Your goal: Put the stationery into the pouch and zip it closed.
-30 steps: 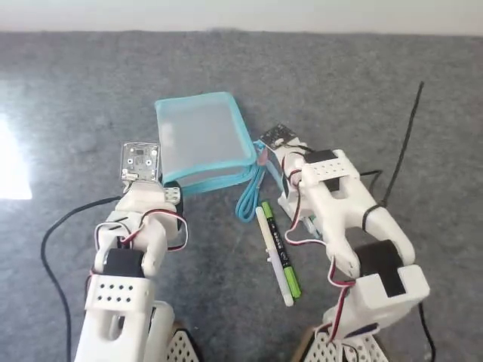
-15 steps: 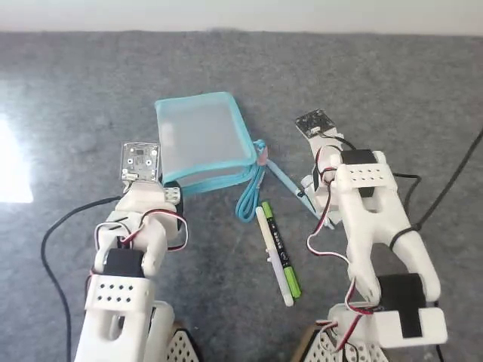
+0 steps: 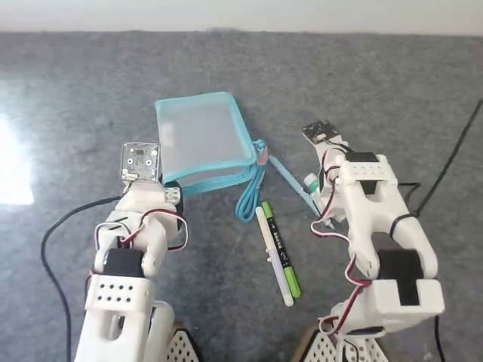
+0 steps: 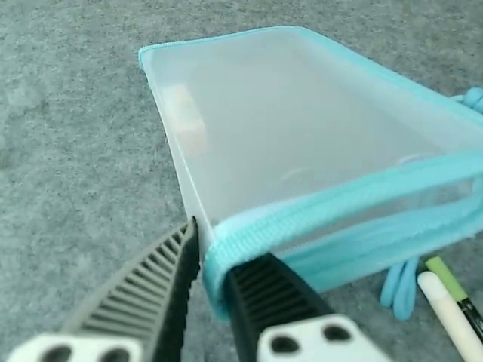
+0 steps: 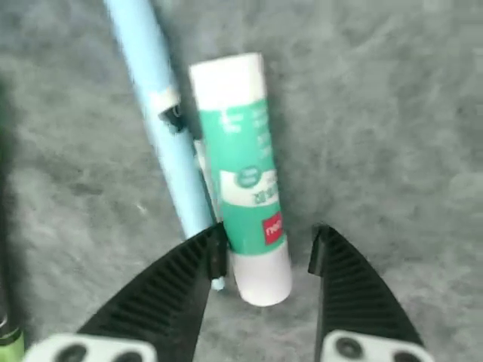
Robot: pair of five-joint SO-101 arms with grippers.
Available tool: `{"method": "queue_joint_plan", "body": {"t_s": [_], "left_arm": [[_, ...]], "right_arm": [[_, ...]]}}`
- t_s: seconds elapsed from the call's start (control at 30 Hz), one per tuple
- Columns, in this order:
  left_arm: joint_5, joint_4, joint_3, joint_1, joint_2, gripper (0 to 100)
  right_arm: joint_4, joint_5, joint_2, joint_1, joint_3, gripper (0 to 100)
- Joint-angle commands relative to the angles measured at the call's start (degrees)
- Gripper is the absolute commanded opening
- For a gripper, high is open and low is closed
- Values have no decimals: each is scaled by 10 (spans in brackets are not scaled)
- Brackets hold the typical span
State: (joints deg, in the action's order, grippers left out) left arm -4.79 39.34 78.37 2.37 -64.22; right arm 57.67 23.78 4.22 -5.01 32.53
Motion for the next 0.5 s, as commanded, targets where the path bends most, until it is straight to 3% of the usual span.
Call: {"method": "queue_joint_plan", "body": {"t_s": [0.0, 0.23, 0.47], "left_arm": [[2, -14, -5, 0, -9, 11], [2, -14, -5, 0, -9, 11], [2, -16, -5, 0, -7, 11]], "right_arm": [[-7, 9, 0, 17, -7, 154], [7, 10, -2, 22, -28, 14], [159, 4, -115, 20, -114, 8]]}}
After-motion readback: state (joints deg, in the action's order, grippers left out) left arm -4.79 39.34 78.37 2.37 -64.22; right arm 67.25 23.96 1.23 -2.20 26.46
